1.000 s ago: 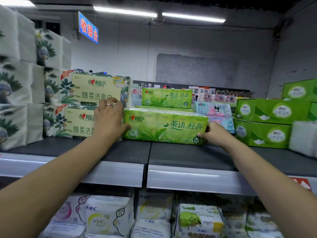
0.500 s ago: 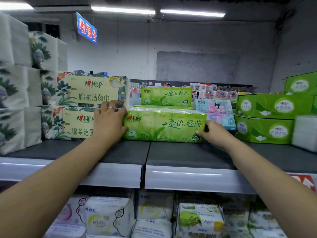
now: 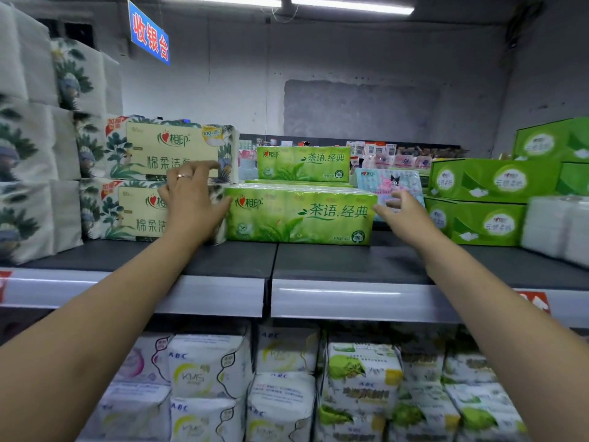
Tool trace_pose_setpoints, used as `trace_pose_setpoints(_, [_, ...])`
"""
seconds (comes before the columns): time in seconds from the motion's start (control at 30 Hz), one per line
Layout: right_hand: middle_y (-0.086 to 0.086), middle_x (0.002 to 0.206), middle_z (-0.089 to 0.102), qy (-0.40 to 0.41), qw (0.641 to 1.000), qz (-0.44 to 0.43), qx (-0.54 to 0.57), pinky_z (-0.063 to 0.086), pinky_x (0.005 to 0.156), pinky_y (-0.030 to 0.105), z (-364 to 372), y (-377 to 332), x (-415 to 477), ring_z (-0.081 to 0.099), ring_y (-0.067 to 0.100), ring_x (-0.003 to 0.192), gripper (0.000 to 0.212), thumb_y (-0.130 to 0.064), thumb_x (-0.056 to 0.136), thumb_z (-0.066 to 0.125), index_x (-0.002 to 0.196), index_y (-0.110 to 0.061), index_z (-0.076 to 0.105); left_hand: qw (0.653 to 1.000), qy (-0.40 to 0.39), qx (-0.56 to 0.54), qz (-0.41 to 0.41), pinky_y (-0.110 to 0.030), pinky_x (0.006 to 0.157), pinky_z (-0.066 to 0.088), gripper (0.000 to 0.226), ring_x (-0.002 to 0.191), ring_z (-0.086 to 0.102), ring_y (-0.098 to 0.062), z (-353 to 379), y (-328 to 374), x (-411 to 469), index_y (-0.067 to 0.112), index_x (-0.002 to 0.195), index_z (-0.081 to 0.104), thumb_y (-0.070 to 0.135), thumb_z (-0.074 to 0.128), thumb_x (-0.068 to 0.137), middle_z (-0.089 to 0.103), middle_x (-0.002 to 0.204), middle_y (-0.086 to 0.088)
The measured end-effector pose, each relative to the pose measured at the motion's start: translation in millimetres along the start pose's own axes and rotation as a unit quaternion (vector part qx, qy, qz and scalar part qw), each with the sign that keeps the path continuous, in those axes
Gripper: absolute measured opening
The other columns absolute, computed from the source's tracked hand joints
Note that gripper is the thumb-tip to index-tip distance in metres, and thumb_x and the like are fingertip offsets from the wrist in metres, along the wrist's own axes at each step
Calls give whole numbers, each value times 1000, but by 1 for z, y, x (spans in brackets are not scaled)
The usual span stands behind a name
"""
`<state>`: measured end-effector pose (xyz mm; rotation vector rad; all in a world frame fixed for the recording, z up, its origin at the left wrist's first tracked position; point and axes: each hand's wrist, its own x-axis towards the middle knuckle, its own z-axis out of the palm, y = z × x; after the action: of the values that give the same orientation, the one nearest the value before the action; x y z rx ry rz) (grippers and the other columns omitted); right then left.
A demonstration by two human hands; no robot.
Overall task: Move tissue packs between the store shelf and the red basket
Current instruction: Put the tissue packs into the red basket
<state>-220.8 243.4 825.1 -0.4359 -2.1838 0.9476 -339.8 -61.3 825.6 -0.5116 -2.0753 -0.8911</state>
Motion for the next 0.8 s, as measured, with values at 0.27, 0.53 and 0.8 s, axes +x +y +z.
trace_pose_setpoints(0.27, [2, 106, 64, 53, 989, -59, 129, 51, 91, 38, -34, -36, -45, 63, 16, 95, 15, -27, 96, 51, 104, -16, 58, 987, 34, -155, 30, -35, 92, 39, 34, 112, 49, -22, -44, 11, -11, 13, 116, 57, 24, 59, 85, 58, 119, -6])
trace_pose_setpoints(0.53, [-3, 100, 65, 30, 978, -54, 200, 51, 82, 31, -19, -51, -116, 63, 11, 90, 11, -25, 97, 48, 101, -20, 57, 947, 10, -317, -55, -17, 75, 45, 10, 85, 56, -9, -71, 25, -52, 19, 100, 58, 15, 56, 91, 61, 100, 2])
trace_pose_setpoints(0.8, [-2, 105, 65, 15, 973, -31, 229, 52, 88, 38, -11, -57, -151, 65, 16, 97, 11, -26, 98, 48, 91, -30, 56, 925, -41, -356, -125, -35, 88, 50, 9, 101, 60, -23, -92, 14, -93, 23, 98, 57, 16, 57, 92, 62, 107, -8])
